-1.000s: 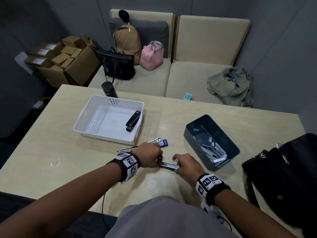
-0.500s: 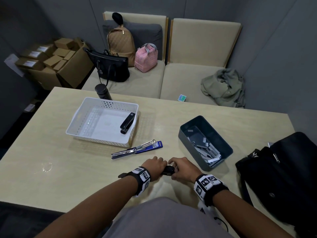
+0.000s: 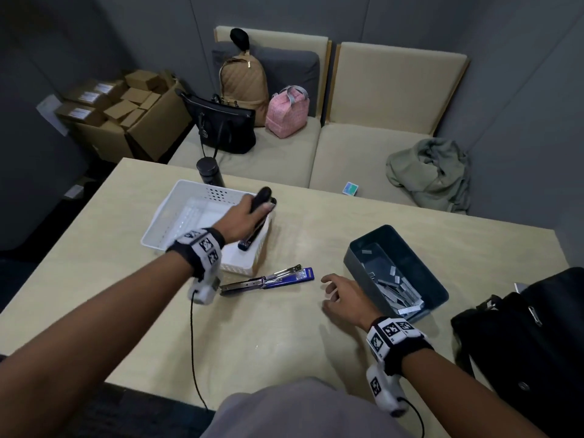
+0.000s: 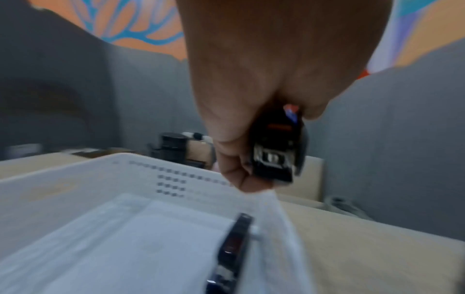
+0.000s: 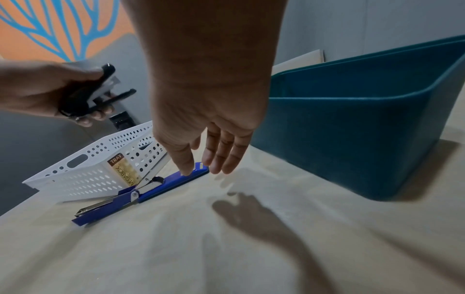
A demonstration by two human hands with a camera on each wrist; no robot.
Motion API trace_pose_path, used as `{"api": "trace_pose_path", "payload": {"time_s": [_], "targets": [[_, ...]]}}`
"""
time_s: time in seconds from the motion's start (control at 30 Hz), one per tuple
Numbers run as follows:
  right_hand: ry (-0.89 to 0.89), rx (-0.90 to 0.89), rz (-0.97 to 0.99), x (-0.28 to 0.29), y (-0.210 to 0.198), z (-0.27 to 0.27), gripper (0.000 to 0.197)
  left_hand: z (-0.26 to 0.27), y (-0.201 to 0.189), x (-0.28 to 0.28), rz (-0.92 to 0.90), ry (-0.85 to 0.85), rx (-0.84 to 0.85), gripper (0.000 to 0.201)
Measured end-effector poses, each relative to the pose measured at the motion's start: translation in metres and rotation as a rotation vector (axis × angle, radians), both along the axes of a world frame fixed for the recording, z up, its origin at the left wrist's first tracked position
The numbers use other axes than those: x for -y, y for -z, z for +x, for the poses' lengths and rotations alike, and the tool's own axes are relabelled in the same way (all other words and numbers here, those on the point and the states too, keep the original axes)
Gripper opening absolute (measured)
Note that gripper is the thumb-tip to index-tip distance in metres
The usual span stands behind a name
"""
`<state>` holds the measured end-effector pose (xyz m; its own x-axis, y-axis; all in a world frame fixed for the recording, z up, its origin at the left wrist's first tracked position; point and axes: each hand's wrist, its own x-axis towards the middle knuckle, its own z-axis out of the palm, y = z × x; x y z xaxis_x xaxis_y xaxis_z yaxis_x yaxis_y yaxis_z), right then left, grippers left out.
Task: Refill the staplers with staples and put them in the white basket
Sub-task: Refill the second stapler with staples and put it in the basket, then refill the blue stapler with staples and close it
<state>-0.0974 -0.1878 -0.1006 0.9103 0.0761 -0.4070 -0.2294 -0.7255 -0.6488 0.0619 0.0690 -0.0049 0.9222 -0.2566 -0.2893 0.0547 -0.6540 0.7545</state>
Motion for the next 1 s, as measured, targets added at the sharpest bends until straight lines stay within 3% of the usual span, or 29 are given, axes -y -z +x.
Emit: {"api": "trace_pose_path", "payload": {"time_s": [0.13,0.23,0.4,0.47,0.6,0.77,0.9,1.0], "targets": [[-0.029,-0.018,0.008,-0.011,0.004,0.001,0.042,0.044,0.014,-0.045,-0.06,-0.158,-0.239,0.042],[-0.036,-0.043,0.003,-0.019,0.009,0.002,0.042,0.059,0.024,-0.071,0.048,-0.133,-0.351,0.041],[-0.013,-0.053,0.007,-0.027,0.01,0.01,0.038,0.078,0.032,-0.095,0.341,0.018,-0.226,0.044],[-0.002,-0.057,0.004,-0.028,0.011,0.015,0.037,0.088,0.033,-0.1,0.374,0.026,-0.178,0.042],[0.005,-0.036,0.011,-0.027,0.014,0.022,0.036,0.107,0.031,-0.102,0.428,0.114,-0.241,0.033],[0.055,-0.027,0.025,-0.029,0.019,0.024,0.026,0.119,0.032,-0.083,0.591,0.271,-0.246,0.067],[0.053,-0.049,0.024,-0.03,0.021,0.024,0.029,0.125,0.047,-0.066,0.453,0.289,-0.265,0.054],[0.064,-0.056,0.021,-0.028,0.021,0.026,0.03,0.126,0.068,-0.054,0.237,0.176,-0.418,0.051]]}}
